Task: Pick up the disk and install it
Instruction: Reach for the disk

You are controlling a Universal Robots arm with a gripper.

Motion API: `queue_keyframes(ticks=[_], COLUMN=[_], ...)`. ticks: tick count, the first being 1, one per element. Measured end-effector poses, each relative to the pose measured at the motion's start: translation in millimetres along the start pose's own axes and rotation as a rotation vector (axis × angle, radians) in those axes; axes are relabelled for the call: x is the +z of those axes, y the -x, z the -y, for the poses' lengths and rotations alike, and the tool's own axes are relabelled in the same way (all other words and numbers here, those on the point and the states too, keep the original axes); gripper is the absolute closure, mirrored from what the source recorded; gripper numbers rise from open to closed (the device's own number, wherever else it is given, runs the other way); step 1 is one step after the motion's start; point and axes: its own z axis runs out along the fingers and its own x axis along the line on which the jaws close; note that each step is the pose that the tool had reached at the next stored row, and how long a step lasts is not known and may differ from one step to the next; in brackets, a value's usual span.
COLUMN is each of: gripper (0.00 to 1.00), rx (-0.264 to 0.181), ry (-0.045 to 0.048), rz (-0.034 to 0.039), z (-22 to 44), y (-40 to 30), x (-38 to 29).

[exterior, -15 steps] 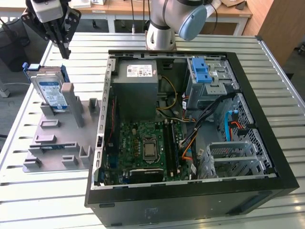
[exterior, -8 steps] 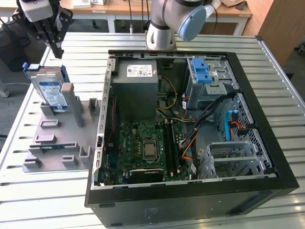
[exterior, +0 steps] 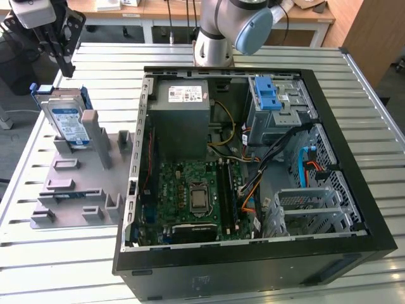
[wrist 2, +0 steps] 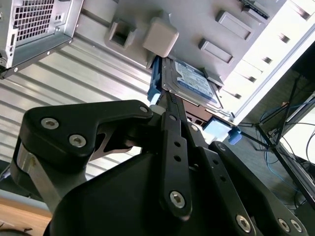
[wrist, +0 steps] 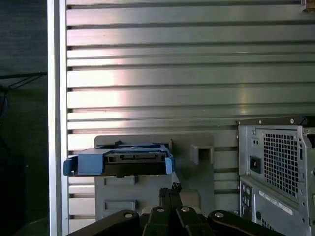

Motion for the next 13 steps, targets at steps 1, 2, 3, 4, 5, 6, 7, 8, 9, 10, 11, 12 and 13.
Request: queue_keyframes(ticks=[1, 2, 3, 4, 5, 6, 7, 8, 9, 10, 11, 12, 13], gripper=[0.90, 0.90, 0.90, 0.90, 0.90, 0.90, 0.90, 0.90, 0.90, 0.90, 0.90, 0.90, 0.90], rx=[0.000, 0.000, 0.000, 0.000, 0.000, 0.000, 0.000, 0.000, 0.000, 0.000, 0.000, 0.000, 0.000], ry=[-0.0001, 0.0000, 0.0000, 0.0000, 0.0000, 0.0000, 0.0000, 0.0000, 0.0000, 0.0000, 0.0000, 0.0000, 0.0001], rz=[0.0000, 0.0000, 0.0000, 0.0000, 0.0000, 0.0000, 0.0000, -0.0001, 0.0000, 0.0000, -0.0001, 0.0000, 0.0001], z=[-0.1, -0.1, -0.1, -0.1, -0.1, -0.1, -0.1, -0.1, -0.1, -0.3, -0.4, -0.5, -0.6], y=[-1.5, -1.9, -1.9, -1.9, -1.9, -1.9, -1.9, -2.3, -3.1, -4.2, -5.7, -7.4, -9.1], x=[0.0, 0.1, 0.1, 0.1, 0.1, 0.1, 0.1, 0.1, 0.1, 0.1, 0.1, 0.2, 0.3])
